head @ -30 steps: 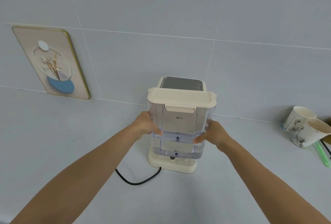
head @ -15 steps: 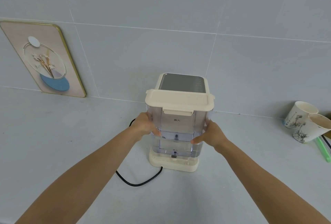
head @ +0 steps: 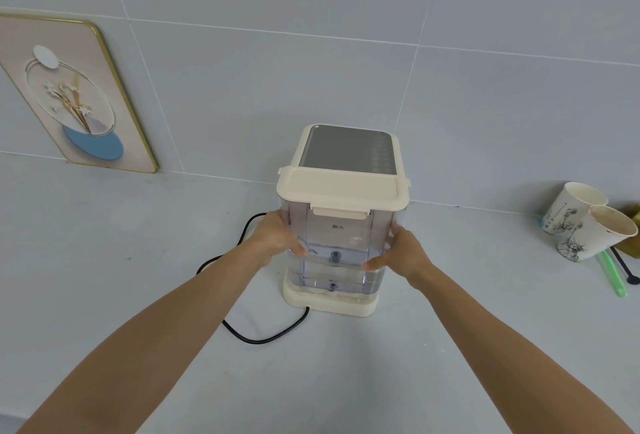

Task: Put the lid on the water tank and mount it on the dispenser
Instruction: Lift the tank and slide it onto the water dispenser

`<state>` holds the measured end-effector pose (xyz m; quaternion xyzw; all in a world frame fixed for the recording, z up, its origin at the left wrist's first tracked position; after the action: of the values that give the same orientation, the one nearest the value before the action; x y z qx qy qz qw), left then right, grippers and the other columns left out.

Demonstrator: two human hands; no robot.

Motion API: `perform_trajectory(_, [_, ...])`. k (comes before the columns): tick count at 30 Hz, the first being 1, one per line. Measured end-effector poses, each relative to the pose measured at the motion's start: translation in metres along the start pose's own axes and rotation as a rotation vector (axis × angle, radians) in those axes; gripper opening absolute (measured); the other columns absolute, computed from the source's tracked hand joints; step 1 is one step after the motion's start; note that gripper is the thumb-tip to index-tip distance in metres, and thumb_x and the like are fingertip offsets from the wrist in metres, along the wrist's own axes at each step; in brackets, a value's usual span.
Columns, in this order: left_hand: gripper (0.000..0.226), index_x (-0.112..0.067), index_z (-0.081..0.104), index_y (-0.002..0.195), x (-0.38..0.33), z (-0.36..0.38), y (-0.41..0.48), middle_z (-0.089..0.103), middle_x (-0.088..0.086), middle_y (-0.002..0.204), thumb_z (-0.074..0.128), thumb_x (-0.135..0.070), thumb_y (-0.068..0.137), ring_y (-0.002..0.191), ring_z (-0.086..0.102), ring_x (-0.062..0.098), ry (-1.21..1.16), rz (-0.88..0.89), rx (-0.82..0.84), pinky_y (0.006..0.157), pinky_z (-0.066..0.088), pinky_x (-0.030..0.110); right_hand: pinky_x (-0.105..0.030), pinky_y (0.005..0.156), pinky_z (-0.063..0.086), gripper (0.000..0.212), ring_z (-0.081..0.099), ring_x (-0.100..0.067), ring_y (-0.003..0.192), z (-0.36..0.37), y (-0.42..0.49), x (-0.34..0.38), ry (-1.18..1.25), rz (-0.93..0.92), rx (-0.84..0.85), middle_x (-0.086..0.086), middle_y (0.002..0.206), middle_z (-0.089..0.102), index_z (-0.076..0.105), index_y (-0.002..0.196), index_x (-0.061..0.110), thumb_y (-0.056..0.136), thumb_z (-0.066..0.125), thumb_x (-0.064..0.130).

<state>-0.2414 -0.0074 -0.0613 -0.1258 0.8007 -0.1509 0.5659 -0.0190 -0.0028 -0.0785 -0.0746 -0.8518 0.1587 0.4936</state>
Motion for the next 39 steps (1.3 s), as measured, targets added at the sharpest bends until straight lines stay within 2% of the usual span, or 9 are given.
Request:
perform_trajectory(5, [0.058,-0.005,0.057,0.11,0.002,-0.001,0.003,0.053,-0.003,0.097,0.072,0.019,0.06,0.098,0.045,0.016,0.001,-0.012,-0.014,0.081,0.042,0.029,-0.04,0.094,0.047,0.084,0.05,-0.03,0.117,0.001,0.0,-0.002,0.011,-0.011,-0.005,-0.01,0.125,0.057,0.043,0.124,0.004,0.05,0.082,-0.002])
perform_trajectory(13, [0.068,-0.001,0.051,0.122,0.004,0.001,0.002,0.056,0.013,0.127,0.071,0.02,0.06,0.1,0.047,0.015,0.002,0.028,-0.009,0.081,0.044,0.027,-0.038,0.093,0.047,0.082,0.051,-0.03,0.115,0.005,0.001,-0.008,-0.002,-0.016,0.003,-0.009,0.125,0.057,0.045,0.123,0.006,0.051,0.082,-0.001])
perform_trajectory(19, [0.067,-0.002,0.051,0.123,0.004,0.002,-0.002,0.055,-0.005,0.1,0.072,0.017,0.062,0.099,0.047,0.012,0.022,0.042,0.05,0.071,0.044,0.018,-0.043,0.101,0.044,0.084,0.048,-0.03,0.119,0.005,0.002,-0.009,-0.029,-0.021,0.037,-0.008,0.13,0.054,0.042,0.127,0.011,0.053,0.082,0.001])
perform_trajectory(22, [0.064,-0.005,0.053,0.12,0.005,0.003,-0.002,0.054,-0.003,0.107,0.072,0.017,0.062,0.101,0.046,0.012,0.029,0.048,0.05,0.084,0.044,0.024,-0.043,0.102,0.042,0.084,0.048,-0.03,0.12,0.005,0.001,-0.011,-0.014,-0.011,0.051,-0.008,0.131,0.054,0.043,0.128,0.012,0.054,0.081,-0.001])
perform_trajectory(26, [0.046,-0.016,0.061,0.096,0.005,0.004,-0.004,0.056,-0.011,0.084,0.07,0.017,0.065,0.088,0.05,0.01,0.047,0.049,0.067,0.064,0.046,0.013,-0.042,0.102,0.042,0.081,0.049,-0.031,0.12,0.006,0.001,-0.011,-0.026,-0.009,0.055,-0.008,0.131,0.055,0.044,0.127,0.011,0.055,0.081,0.0])
perform_trajectory(30, [0.052,-0.007,0.058,0.111,0.007,0.004,-0.001,0.057,-0.001,0.103,0.07,0.016,0.065,0.099,0.05,0.013,0.05,0.056,0.062,0.081,0.045,0.023,-0.043,0.105,0.04,0.081,0.048,-0.03,0.122,0.006,0.001,-0.012,-0.031,-0.007,0.063,-0.007,0.133,0.054,0.043,0.129,0.011,0.058,0.08,0.001])
perform_trajectory(33, [0.04,-0.016,0.06,0.087,0.007,0.004,-0.002,0.06,-0.006,0.09,0.068,0.017,0.066,0.089,0.051,0.009,0.059,0.071,0.079,0.06,0.047,0.011,-0.043,0.105,0.04,0.081,0.047,-0.031,0.123,0.007,0.0,-0.014,-0.034,0.005,0.058,-0.008,0.134,0.054,0.043,0.13,0.011,0.059,0.08,0.002])
perform_trajectory(37, [0.05,-0.008,0.058,0.11,0.01,0.004,-0.001,0.059,0.0,0.104,0.068,0.015,0.066,0.1,0.051,0.014,0.048,0.067,0.074,0.076,0.044,0.023,-0.041,0.103,0.041,0.08,0.047,-0.031,0.122,0.007,-0.001,-0.013,-0.033,0.01,0.063,-0.009,0.133,0.053,0.043,0.129,0.01,0.059,0.08,0.001])
perform_trajectory(39, [0.05,-0.009,0.057,0.11,0.009,0.005,-0.003,0.059,-0.001,0.103,0.068,0.014,0.067,0.098,0.052,0.013,0.048,0.083,0.073,0.069,0.044,0.019,-0.041,0.102,0.041,0.079,0.047,-0.031,0.122,0.007,-0.002,-0.012,-0.032,0.011,0.062,-0.008,0.133,0.053,0.043,0.128,0.01,0.058,0.08,0.002])
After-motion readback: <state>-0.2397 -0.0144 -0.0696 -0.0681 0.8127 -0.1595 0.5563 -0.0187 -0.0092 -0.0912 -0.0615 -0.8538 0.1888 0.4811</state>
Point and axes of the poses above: each hand's wrist, its own y-axis towards the middle knuckle, its own z-axis out of the palm, x = y × z, the point moved 3 cm from there along y, towards the middle knuckle
